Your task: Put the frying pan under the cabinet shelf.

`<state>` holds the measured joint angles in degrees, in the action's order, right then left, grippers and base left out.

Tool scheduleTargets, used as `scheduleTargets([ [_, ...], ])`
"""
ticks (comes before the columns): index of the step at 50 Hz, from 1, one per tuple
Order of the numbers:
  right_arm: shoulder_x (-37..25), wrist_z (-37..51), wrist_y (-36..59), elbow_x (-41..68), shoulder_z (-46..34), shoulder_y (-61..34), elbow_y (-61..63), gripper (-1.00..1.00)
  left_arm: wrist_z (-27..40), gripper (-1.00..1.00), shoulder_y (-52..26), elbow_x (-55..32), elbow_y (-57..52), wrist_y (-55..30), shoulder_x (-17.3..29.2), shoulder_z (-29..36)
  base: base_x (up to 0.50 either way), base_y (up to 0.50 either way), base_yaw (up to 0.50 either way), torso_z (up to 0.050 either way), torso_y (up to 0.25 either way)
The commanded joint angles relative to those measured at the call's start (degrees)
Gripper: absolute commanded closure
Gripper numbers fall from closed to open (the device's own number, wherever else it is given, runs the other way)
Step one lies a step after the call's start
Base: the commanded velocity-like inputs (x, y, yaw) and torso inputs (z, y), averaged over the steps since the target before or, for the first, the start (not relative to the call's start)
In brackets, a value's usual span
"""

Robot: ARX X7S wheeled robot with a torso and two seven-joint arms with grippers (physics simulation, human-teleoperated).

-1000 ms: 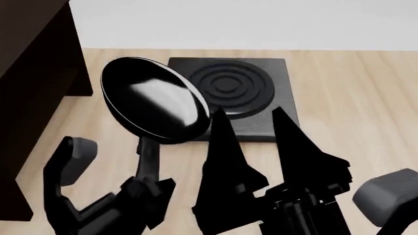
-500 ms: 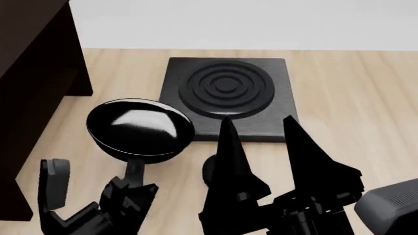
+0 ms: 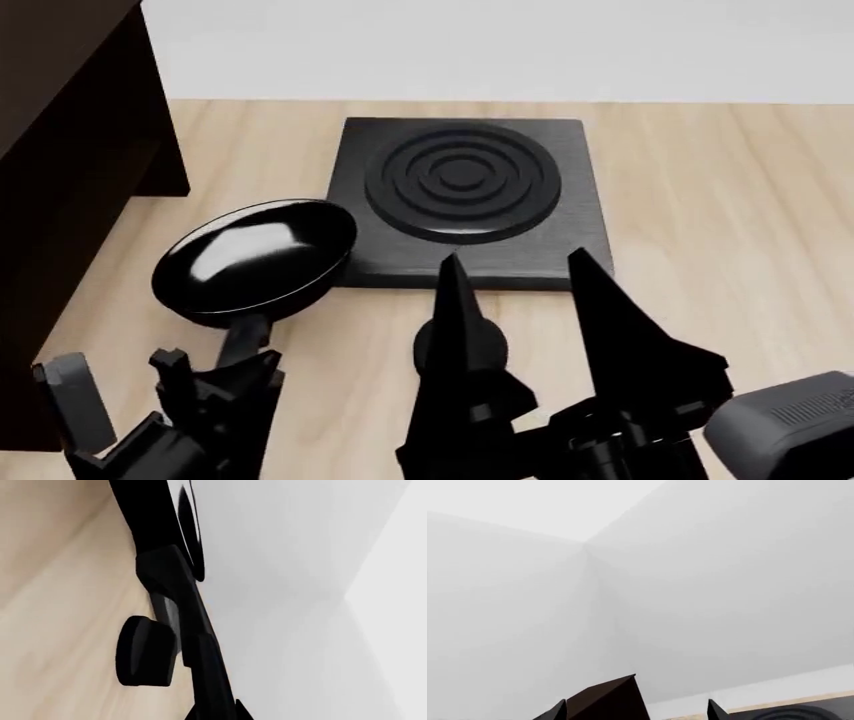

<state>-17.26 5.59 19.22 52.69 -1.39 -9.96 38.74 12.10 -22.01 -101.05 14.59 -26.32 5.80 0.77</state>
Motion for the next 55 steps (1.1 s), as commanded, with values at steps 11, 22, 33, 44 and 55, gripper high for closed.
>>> scheduleTargets([
  [11, -0.14, -0.13, -0.48, -0.28, -1.11, 0.5, -0.27, -1.0, -1.87, 1.0, 0.96, 14.33, 7.12, 7.49, 4.79, -2.32, 0.0, 0.0, 0.0, 0.0, 0.0],
  [22, -0.06, -0.46, -1.25, -0.68, -1.53, 1.36, -0.31, -1.0, -2.26, 1.0, 1.07, 17.63, 8.61, 10.08, 5.98, -1.78, 0.0, 0.0, 0.0, 0.0, 0.0],
  [33, -0.23, -0.53, -1.72, -0.66, -1.74, 2.15, -0.34, -1.0, -1.36, 1.0, 0.93, 22.0, 11.11, 13.83, 5.63, -0.66, 0.0, 0.0, 0.0, 0.0, 0.0],
  [44, -0.66, -0.41, -1.95, -0.47, -2.02, 3.27, 0.51, -1.0, 0.48, 1.0, 0.82, 26.61, 13.72, 18.67, 5.15, -0.05, 0.0, 0.0, 0.0, 0.0, 0.0],
  [55, -1.63, 0.2, -1.7, -0.16, -2.01, 3.87, 1.6, -1.0, -2.67, 1.0, -5.07, 32.98, 31.64, 28.03, 3.63, 0.12, 0.0, 0.0, 0.01, -0.002, 0.0],
])
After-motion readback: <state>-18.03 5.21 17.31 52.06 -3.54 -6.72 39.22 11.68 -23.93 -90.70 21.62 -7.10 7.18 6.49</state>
